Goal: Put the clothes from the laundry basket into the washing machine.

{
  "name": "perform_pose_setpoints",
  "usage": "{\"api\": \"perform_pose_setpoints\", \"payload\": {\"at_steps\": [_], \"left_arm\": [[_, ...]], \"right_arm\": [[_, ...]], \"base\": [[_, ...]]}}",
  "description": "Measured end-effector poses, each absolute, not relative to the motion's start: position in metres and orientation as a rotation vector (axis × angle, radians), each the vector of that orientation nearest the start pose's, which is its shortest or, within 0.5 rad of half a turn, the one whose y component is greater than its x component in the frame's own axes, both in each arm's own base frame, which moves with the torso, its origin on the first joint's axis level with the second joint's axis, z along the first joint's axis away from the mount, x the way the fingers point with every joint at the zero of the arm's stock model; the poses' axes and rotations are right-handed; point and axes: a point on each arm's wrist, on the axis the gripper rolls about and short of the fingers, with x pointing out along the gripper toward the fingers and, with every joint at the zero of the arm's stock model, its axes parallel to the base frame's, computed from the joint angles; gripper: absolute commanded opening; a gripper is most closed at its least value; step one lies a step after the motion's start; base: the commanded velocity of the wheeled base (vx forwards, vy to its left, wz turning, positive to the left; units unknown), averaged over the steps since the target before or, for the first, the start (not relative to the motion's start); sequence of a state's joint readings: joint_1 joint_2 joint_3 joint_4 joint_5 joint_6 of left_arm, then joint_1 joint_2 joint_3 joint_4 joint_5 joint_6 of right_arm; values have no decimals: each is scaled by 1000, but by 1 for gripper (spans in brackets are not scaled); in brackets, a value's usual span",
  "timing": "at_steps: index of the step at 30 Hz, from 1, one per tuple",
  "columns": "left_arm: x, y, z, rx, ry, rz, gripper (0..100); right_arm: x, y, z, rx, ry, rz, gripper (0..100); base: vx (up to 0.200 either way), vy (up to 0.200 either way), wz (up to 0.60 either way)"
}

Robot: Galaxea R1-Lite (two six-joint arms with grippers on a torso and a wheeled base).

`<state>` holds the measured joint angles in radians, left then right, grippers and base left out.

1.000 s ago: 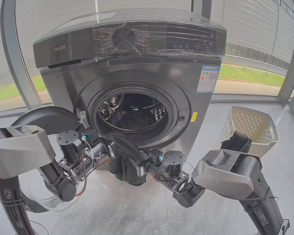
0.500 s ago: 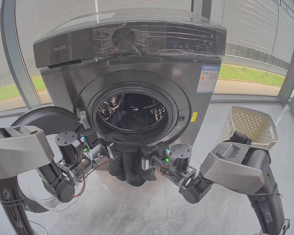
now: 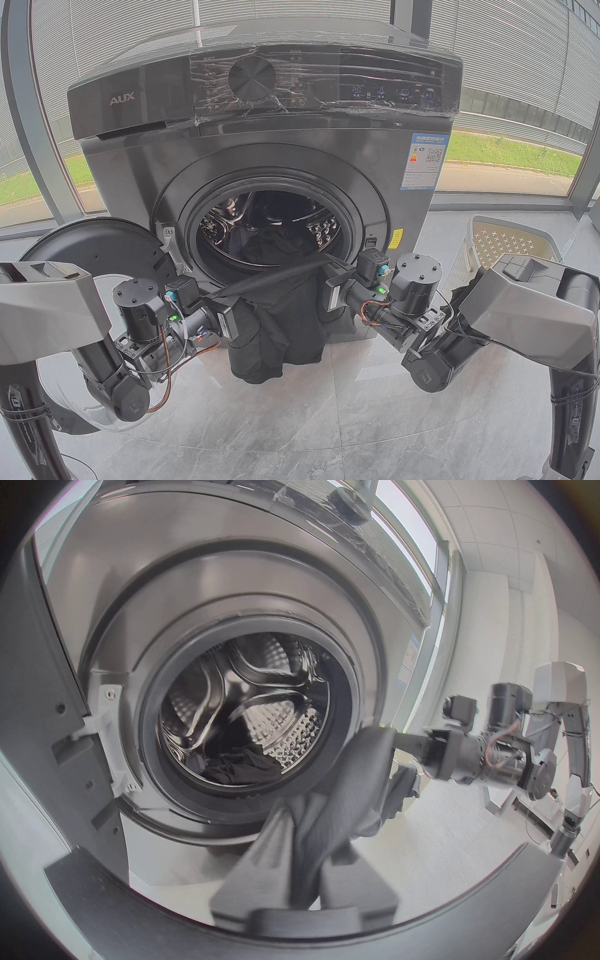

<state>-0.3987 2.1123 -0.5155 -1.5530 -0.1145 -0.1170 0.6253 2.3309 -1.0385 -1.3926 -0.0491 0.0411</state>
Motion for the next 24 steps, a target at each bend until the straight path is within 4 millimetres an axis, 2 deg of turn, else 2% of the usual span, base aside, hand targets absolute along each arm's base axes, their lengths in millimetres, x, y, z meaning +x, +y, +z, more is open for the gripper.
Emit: {"api": "perform_pose_setpoints", "payload": {"at_steps": [1, 11, 24], "left_arm": [[300, -130, 75, -106, 80, -521, 100], [294, -128, 64, -95, 135, -557, 100], [295, -132, 29, -78, 247, -561, 100]], "right_arm": [[348, 251, 83, 75, -88, 580, 0], [348, 252, 95, 88, -124, 583, 0], [348, 259, 106, 104, -163, 595, 0]], "base": [[0, 0, 0], [0, 0, 0], [0, 0, 0]]}}
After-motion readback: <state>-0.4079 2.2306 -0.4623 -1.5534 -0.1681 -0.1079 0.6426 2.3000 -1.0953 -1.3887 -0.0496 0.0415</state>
